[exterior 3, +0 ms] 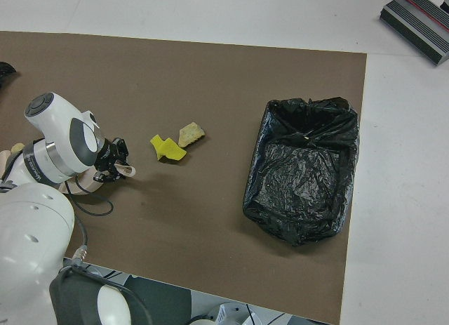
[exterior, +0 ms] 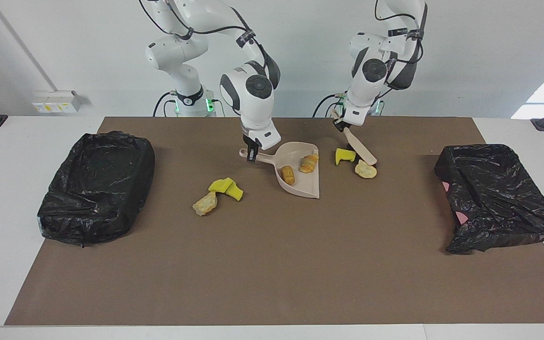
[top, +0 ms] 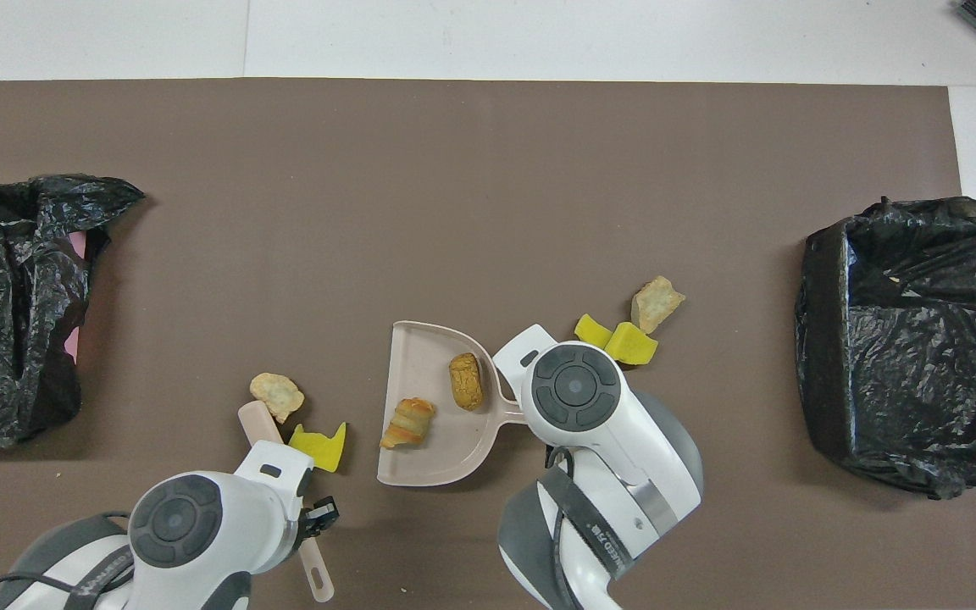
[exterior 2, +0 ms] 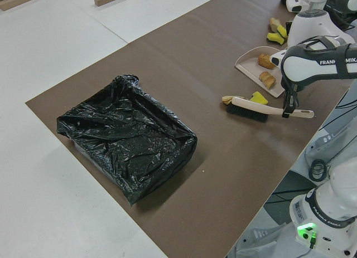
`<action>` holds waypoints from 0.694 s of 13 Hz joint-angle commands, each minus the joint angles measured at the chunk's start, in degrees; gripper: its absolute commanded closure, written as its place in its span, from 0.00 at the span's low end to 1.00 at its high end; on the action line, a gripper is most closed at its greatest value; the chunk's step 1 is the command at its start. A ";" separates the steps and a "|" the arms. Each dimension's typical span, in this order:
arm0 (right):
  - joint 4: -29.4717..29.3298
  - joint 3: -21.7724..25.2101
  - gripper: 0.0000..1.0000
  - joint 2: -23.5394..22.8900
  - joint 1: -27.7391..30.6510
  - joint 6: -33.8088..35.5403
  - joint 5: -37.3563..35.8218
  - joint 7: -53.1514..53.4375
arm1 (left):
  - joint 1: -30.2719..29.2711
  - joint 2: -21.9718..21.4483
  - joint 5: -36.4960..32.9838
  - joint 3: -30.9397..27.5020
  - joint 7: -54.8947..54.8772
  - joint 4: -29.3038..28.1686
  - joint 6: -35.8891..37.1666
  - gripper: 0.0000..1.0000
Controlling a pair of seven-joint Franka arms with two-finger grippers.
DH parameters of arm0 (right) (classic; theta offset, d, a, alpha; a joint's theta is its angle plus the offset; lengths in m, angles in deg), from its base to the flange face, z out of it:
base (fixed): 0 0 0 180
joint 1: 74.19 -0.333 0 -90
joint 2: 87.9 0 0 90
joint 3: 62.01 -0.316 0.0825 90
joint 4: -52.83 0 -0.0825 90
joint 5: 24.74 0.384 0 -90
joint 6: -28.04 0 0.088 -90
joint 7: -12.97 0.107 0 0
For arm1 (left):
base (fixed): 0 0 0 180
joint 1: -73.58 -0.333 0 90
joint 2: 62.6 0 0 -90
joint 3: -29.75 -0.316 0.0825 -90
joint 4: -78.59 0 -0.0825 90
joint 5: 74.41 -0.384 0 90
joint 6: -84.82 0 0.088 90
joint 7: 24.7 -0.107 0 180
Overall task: Sweep and dump trash in bin
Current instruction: 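Sweep the remaining bread and sponge pieces into the dustpan with the brush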
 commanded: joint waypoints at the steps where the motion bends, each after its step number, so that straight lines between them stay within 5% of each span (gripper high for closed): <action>1: 0.69 -0.18 1.00 0.08 -0.05 -0.26 -0.87 0.59 | 3.20 7.25 2.18 -0.36 -2.16 3.64 -7.31 1.00; 9: 0.69 -0.18 1.00 0.16 -0.05 -0.26 -0.87 0.59 | 14.19 12.54 5.43 -0.62 -13.68 13.58 -8.67 1.00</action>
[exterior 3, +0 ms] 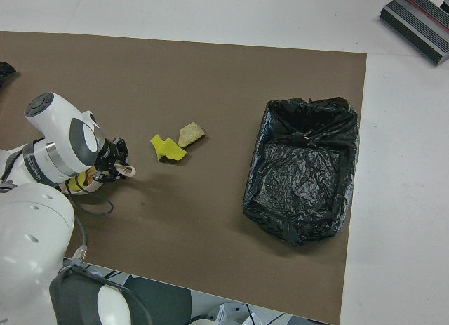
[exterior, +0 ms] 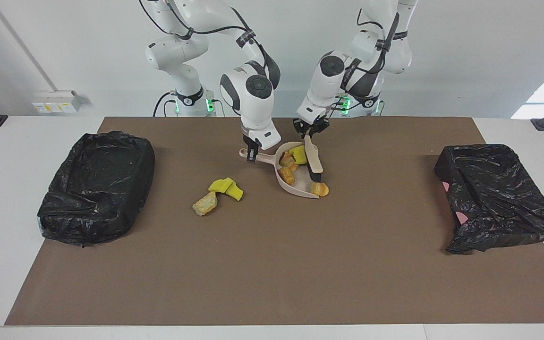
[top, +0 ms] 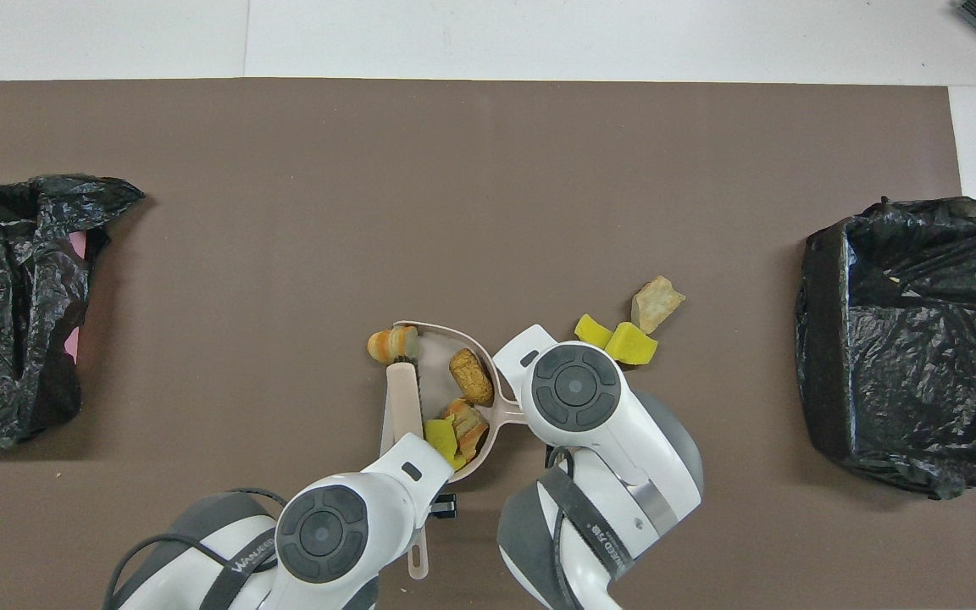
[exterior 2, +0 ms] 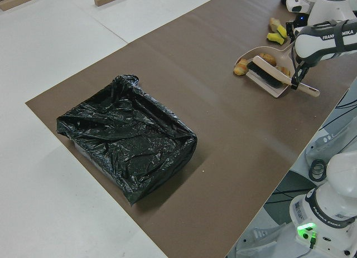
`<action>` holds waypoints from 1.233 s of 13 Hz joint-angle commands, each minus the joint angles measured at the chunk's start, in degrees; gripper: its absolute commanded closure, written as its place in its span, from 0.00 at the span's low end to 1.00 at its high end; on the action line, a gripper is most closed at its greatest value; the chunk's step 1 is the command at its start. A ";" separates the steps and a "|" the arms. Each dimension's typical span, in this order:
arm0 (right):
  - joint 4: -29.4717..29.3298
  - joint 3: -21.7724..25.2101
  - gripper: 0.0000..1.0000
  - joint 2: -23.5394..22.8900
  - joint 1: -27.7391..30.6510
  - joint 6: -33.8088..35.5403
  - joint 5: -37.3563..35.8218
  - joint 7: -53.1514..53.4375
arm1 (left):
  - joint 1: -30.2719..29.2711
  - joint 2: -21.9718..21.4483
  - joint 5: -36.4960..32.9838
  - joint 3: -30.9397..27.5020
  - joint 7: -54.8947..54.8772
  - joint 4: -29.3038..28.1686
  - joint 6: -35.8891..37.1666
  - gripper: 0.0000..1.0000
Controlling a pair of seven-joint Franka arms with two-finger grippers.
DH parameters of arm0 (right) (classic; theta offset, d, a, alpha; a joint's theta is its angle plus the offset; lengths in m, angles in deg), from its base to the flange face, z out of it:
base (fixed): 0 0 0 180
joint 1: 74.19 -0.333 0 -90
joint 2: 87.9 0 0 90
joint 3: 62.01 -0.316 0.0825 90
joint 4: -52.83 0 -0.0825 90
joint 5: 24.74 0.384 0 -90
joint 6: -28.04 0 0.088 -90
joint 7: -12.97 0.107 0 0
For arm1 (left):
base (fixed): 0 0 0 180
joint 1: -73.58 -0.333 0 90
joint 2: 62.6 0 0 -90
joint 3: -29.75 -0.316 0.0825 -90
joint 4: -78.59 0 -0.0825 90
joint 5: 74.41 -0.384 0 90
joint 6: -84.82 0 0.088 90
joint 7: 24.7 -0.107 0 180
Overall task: Sweep and dump trash in bin
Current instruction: 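Sweep the remaining bread and sponge pieces into the dustpan with the brush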
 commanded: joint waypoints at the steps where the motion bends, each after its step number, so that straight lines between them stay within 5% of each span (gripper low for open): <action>1: 0.69 -0.18 1.00 0.16 -0.05 -0.26 -0.87 0.59 | 0.20 1.32 1.09 -1.21 -4.08 2.47 1.57 1.00; 5: 0.69 -0.18 1.00 0.16 -0.05 -0.26 -0.87 0.94 | -11.12 1.76 0.39 -1.47 -15.84 11.51 18.07 1.00; 9: 0.69 -0.18 1.00 0.25 -0.05 -0.26 -0.87 1.91 | -20.36 3.60 0.12 -1.47 -27.00 11.62 17.06 1.00; 12: 0.69 -0.18 1.00 0.17 -0.05 -0.26 -0.87 1.91 | -20.03 7.56 -2.41 -1.39 -30.81 10.05 13.37 1.00; 16: 0.69 -0.18 1.00 0.25 -0.05 -0.26 -0.87 2.26 | -12.58 5.28 -2.69 -1.12 -32.75 8.10 14.94 1.00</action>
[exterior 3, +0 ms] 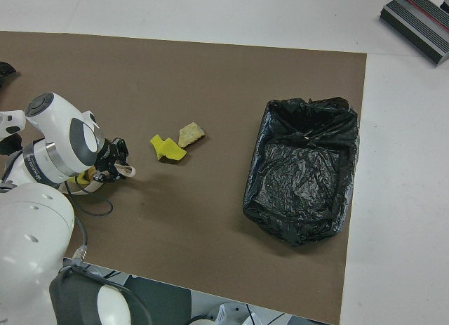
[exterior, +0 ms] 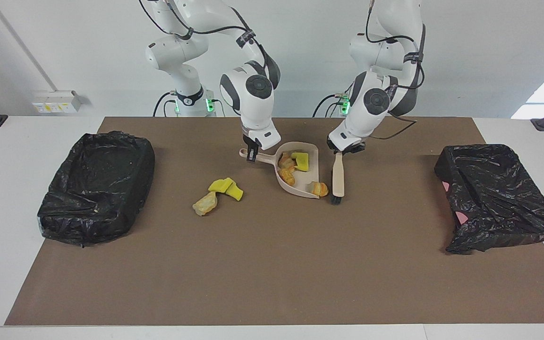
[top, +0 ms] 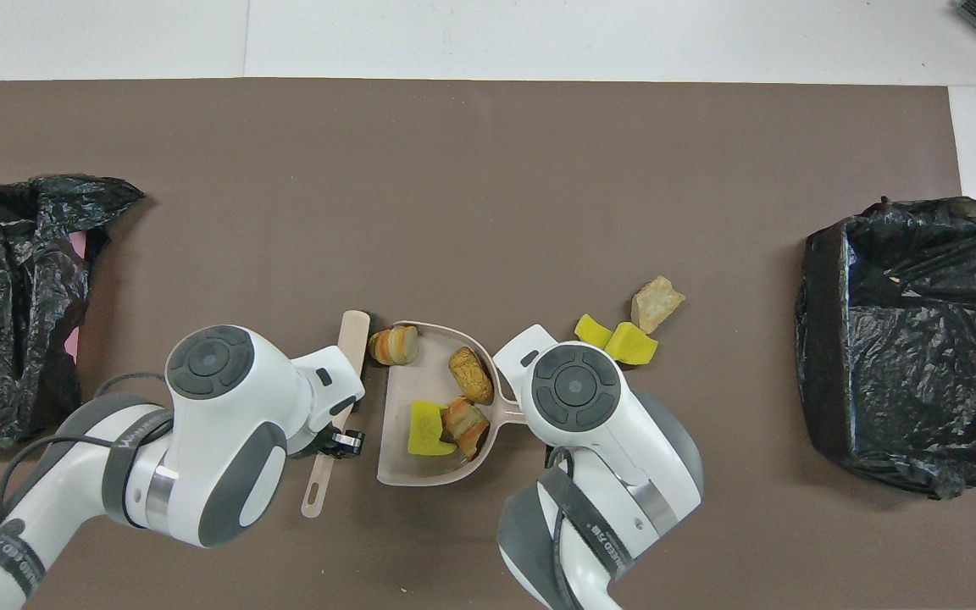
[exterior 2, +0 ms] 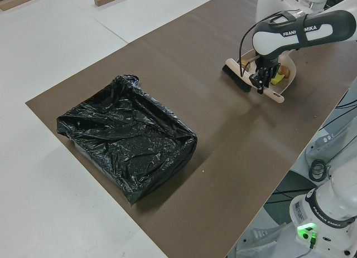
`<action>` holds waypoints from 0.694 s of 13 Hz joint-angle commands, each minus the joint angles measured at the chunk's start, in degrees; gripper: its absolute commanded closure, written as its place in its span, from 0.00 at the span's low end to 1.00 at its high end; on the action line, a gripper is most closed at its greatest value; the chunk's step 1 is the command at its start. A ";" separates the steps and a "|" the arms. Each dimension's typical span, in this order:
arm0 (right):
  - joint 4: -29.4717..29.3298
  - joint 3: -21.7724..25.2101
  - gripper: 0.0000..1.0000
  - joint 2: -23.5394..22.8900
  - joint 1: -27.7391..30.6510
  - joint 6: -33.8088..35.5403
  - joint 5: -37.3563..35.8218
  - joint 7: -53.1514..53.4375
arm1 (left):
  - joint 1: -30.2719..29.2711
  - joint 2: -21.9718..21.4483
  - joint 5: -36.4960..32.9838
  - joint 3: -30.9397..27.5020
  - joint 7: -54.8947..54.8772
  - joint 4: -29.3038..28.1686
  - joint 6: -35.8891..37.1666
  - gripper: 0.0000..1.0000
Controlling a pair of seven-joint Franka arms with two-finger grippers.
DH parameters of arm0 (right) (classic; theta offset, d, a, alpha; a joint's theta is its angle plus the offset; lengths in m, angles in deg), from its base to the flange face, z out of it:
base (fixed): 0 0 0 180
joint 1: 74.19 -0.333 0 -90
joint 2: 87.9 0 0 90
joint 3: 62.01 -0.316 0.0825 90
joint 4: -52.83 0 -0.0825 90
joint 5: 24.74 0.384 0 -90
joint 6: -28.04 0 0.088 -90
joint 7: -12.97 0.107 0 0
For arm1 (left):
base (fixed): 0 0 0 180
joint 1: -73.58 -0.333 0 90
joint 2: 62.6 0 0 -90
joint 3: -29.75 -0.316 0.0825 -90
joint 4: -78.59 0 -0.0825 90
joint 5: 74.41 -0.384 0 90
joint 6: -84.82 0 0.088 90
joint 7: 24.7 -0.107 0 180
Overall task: Sweep and dump trash in bin
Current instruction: 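Sweep the remaining bread and sponge pieces into the dustpan with the brush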
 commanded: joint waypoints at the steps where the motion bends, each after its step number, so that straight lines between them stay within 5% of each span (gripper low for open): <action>1: 0.67 -0.17 1.00 0.17 -0.05 -0.26 -0.87 1.91 | 6.27 -2.40 -1.24 -0.28 1.31 -1.39 0.52 1.00; 4: 0.67 -0.17 1.00 0.25 -0.05 -0.26 -0.87 1.91 | 5.60 -2.41 -1.24 -0.54 1.84 -1.39 0.53 1.00; 9: -0.91 -0.17 1.00 0.16 0.83 1.14 -0.87 1.13 | -4.41 -1.52 -1.24 -0.63 3.51 -0.16 2.19 1.00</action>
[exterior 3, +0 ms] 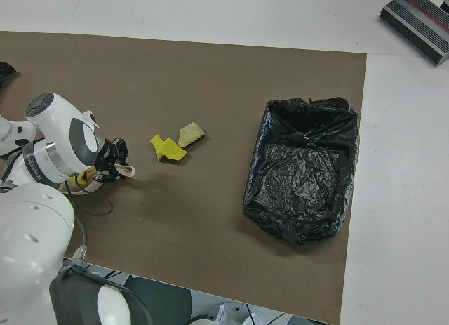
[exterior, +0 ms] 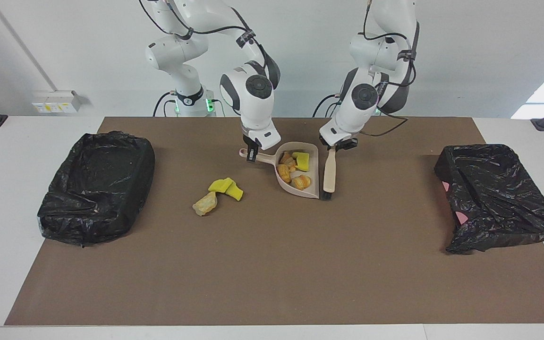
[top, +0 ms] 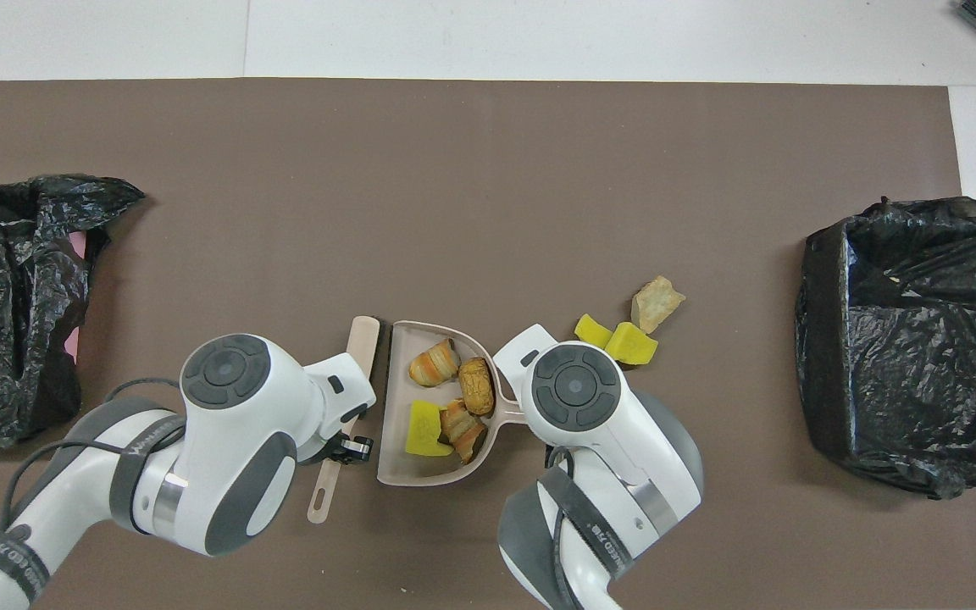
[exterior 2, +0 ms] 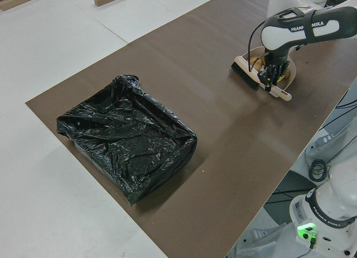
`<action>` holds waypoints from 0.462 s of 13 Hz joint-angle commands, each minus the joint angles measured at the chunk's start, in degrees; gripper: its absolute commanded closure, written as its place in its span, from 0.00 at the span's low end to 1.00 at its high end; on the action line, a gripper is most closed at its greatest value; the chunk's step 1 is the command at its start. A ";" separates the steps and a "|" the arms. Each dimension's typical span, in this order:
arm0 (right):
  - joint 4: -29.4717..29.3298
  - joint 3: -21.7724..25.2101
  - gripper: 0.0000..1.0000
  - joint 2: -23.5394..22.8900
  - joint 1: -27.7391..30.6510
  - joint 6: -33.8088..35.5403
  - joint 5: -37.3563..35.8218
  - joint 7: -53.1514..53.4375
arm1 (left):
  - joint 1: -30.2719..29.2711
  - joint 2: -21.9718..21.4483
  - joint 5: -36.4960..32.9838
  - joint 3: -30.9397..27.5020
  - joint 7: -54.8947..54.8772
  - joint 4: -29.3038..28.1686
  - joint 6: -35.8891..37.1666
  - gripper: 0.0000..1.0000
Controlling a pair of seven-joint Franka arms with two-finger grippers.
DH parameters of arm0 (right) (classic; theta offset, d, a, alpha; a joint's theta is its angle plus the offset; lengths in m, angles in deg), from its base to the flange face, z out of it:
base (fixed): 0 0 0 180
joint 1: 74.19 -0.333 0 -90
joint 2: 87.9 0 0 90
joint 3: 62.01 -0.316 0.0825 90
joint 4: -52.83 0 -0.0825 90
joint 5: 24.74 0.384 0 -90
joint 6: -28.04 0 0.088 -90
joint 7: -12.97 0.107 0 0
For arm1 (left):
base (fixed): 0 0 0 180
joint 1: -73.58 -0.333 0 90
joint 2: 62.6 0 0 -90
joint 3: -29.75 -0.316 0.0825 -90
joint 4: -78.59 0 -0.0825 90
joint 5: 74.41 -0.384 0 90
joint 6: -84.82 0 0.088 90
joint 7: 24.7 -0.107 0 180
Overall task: Sweep and dump trash in bin
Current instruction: 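Carry the loaded dustpan to the black bag with the right gripper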
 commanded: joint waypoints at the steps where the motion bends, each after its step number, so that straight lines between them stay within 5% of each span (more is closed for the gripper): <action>1: -1.78 -0.09 1.00 1.04 1.82 3.72 -0.95 0.76 | -4.61 -1.59 -1.01 0.28 2.50 0.50 2.88 1.00; 6: -6.18 0.35 1.00 10.26 11.92 15.59 -0.96 -11.35 | -1.14 -4.67 -0.93 0.90 15.40 -1.15 3.35 1.00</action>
